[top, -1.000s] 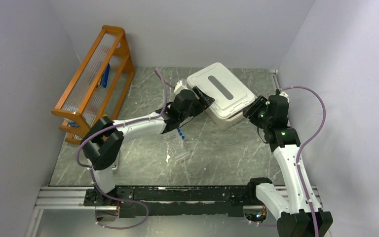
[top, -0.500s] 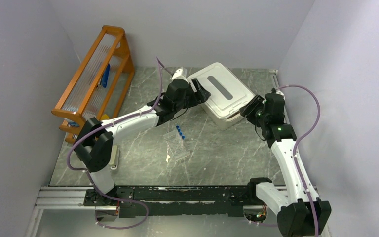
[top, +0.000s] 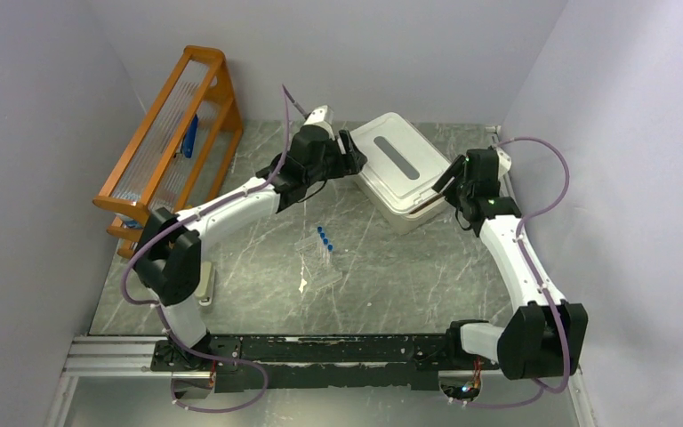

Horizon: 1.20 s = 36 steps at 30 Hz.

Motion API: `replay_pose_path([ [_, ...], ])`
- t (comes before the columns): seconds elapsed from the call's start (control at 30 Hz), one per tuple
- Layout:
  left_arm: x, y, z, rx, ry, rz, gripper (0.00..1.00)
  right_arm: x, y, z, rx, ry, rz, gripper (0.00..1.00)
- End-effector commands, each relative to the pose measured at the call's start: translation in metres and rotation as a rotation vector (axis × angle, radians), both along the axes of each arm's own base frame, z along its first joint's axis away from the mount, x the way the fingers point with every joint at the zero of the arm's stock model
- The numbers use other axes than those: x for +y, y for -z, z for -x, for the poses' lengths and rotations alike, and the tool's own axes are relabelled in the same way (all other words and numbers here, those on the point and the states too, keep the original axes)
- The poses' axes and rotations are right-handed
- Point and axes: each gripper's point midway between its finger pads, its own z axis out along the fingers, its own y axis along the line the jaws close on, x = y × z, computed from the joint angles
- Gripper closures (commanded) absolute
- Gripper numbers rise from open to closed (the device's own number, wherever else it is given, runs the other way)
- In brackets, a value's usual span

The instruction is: Organize the chemistry lab equipment

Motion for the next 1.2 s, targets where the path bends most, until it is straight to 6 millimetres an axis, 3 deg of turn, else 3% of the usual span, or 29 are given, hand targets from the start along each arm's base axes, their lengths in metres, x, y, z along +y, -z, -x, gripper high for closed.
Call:
replay_pose_path([
  [0.0,-0.012,0.008,-0.006,0.009,0.118,-0.029,0.3,-0.02,-0.023,-0.025,-0.063,0.076,0.076,0.3],
  [0.23,-0.028,0.017,-0.011,0.029,0.196,-0.034,0.37,-0.034,-0.017,-0.045,-0.01,0.097,0.174,0.31],
  [0.43,-0.037,0.023,-0.01,0.023,0.252,-0.04,0.42,-0.041,0.001,-0.055,0.064,0.092,0.226,0.31],
  [0.67,-0.055,0.029,0.002,0.04,0.378,-0.018,0.47,-0.049,0.012,-0.047,0.115,0.132,0.245,0.36],
  [0.83,-0.059,0.036,0.006,0.072,0.403,0.0,0.5,-0.055,0.005,-0.041,0.117,0.161,0.265,0.41],
  [1.17,-0.068,0.03,0.008,0.069,0.44,0.041,0.48,-0.066,-0.001,-0.034,0.137,0.191,0.313,0.55],
])
